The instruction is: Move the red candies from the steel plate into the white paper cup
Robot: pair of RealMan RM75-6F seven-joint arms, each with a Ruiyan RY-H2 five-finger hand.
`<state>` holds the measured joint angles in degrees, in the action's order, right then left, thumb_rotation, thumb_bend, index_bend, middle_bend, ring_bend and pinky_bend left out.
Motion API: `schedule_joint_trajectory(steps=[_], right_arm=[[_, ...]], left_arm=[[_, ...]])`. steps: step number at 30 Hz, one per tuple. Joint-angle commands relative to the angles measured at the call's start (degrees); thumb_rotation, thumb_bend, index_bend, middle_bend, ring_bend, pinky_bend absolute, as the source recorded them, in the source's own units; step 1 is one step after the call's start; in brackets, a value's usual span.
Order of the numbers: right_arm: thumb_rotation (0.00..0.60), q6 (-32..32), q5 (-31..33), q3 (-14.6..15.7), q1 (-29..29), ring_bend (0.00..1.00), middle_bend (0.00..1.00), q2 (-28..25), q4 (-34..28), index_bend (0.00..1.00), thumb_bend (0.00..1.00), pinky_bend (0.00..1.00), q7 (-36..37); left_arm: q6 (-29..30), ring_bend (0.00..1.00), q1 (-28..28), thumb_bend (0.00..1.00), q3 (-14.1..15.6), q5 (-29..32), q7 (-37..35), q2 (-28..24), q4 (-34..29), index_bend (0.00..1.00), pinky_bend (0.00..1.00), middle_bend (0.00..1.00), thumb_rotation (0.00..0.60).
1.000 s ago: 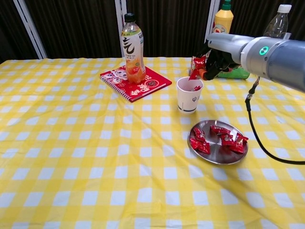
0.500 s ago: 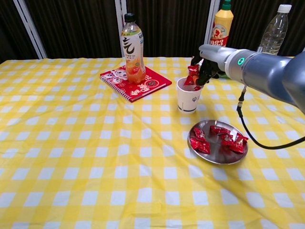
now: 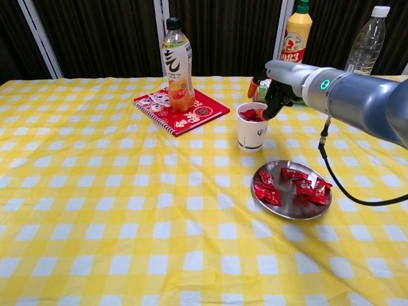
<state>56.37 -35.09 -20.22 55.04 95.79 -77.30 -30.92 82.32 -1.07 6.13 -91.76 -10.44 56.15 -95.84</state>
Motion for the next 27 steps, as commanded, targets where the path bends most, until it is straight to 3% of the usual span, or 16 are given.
schedule_joint_trajectory(steps=[1, 12, 18, 27], right_arm=[[0.600, 1.1, -0.4, 0.1, -0.3, 0.83, 0.79, -0.8, -1.6, 0.30, 0.47, 1.00, -0.4], [0.600, 9.1, -6.6, 1.3, -4.3, 0.83, 0.79, -6.7, -15.7, 0.28, 0.45, 1.00, 0.0], [0.600, 13.2, -7.8, 6.5, -8.1, 0.83, 0.79, -11.3, -26.5, 0.26, 0.37, 1.00, -4.0], [0.600, 16.0, -6.4, 13.0, -12.2, 0.83, 0.79, -12.2, -31.9, 0.26, 0.32, 1.00, -7.1]], left_arm=[[0.1, 0.00, 0.0, 0.07, 0.0, -0.1, 0.0, 0.0, 0.0, 0.00, 0.00, 0.00, 0.600], [0.7, 0.00, 0.2, 0.07, 0.0, -0.6, -0.4, 0.3, 0.6, 0.00, 0.00, 0.00, 0.600], [1.2, 0.00, 0.3, 0.07, 0.0, -1.0, -0.4, 0.3, 0.6, 0.00, 0.00, 0.00, 0.600], [2.1, 0.00, 0.6, 0.07, 0.1, -1.7, -0.2, 0.5, 0.9, 0.00, 0.00, 0.00, 0.600]])
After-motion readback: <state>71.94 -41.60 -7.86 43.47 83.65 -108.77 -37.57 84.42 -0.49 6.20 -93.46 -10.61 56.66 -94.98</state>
